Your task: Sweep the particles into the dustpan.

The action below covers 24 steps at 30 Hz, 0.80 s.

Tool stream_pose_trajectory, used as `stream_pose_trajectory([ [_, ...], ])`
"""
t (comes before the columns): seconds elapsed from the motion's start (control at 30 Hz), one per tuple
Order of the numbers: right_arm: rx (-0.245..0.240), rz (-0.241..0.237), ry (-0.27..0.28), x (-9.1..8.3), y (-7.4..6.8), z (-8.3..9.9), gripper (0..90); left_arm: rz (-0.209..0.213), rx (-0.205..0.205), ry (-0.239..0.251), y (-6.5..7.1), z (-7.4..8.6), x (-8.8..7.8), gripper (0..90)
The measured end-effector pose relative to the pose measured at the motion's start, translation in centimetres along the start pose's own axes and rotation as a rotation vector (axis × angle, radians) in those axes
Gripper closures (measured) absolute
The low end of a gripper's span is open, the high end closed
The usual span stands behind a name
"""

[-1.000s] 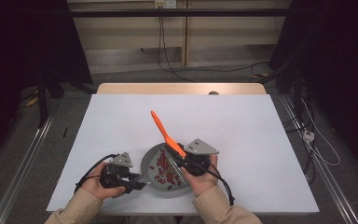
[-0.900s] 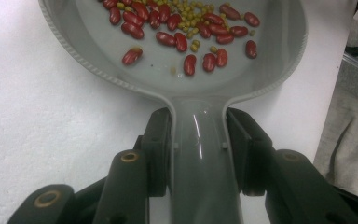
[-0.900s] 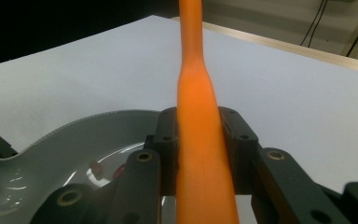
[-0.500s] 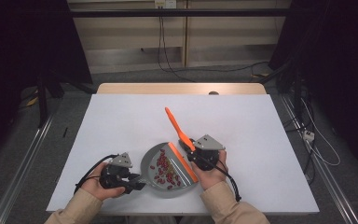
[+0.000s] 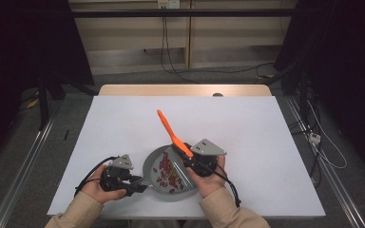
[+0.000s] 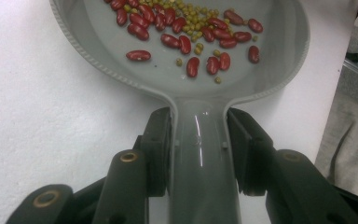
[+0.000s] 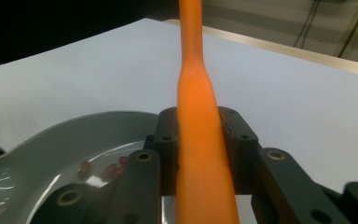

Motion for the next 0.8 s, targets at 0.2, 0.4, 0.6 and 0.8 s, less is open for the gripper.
stream_pose_trajectory([
  [0.2, -0.024, 0.088, -0.024, -0.8, 2.7, 0.4, 71.1, -0.005, -0.002, 0.013, -0.1, 0.1, -0.5, 59.4],
  [0.4, -0.022, 0.107, -0.049, -0.9, 3.3, 1.9, 71.1, -0.012, 0.004, -0.008, -0.1, -0.1, -0.5, 62.6],
  [0.6, 0.015, 0.021, -0.039, -0.3, 0.0, 1.5, 71.0, -0.002, -0.001, -0.001, 0.0, -0.2, -0.4, 62.7],
  [0.8, 0.026, -0.013, 0.01, -0.2, -0.4, 0.0, 71.1, -0.004, 0.003, 0.011, 0.0, 0.0, -0.2, 62.0],
])
Point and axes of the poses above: each handheld gripper's, and its own axes: x roughly forward along the jaws, z roughly out of its underside, y roughly to its right, the point moved 6 cm from there along x, roughly forward along the jaws, and after that the axes turned 9 degrees about y, right-handed, at the moved point
